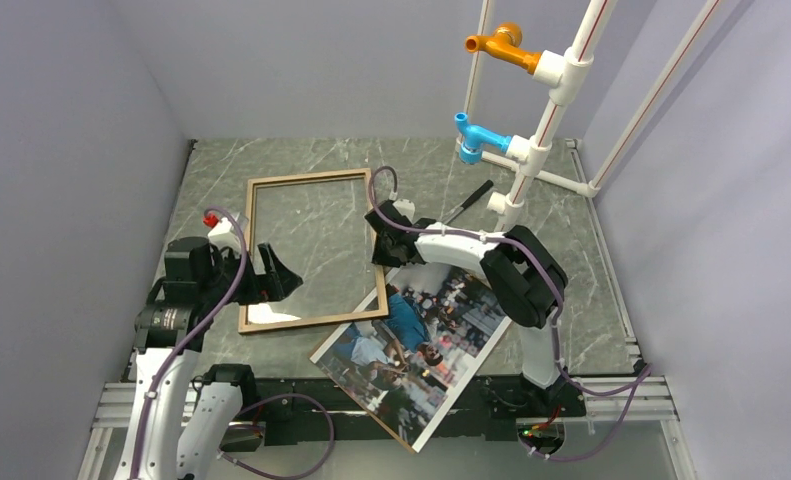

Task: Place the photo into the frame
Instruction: Move the photo frame to the center of the board.

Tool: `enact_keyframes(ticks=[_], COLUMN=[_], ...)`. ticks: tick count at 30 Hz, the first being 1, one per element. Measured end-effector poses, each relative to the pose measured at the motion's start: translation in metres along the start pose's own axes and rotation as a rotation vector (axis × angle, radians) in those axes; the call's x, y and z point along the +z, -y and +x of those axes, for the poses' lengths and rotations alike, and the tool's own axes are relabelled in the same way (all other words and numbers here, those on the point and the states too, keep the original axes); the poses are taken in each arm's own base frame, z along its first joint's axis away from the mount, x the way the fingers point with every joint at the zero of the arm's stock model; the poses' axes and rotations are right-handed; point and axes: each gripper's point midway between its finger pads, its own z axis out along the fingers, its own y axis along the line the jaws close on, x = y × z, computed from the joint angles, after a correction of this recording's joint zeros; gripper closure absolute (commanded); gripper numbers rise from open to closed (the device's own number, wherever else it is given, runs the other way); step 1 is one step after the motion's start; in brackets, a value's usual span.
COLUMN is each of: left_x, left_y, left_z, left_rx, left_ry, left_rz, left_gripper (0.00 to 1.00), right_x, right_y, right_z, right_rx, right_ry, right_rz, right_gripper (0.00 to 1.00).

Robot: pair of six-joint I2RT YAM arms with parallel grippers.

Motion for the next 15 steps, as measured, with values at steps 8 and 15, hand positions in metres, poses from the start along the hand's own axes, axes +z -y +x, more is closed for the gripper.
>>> enact_keyframes(ticks=[8, 15], left_x=[0.004, 0.01], left_y=[-0.005, -0.012], left_z=[0.011, 0.029], left_rx=[-0.011, -0.052], left_ry=[-0.02, -0.055], left_rz=[-0.005, -0.012], left_gripper=[0.07, 0.08], right_x=[0.011, 0.021], right_y=[-0.013, -0.018], right_z=[-0.013, -0.027], right_rx=[0.0, 0.012], right_ry=[0.007, 0.01], right_rz=[0.004, 0.009], right_gripper=[0.86, 0.86])
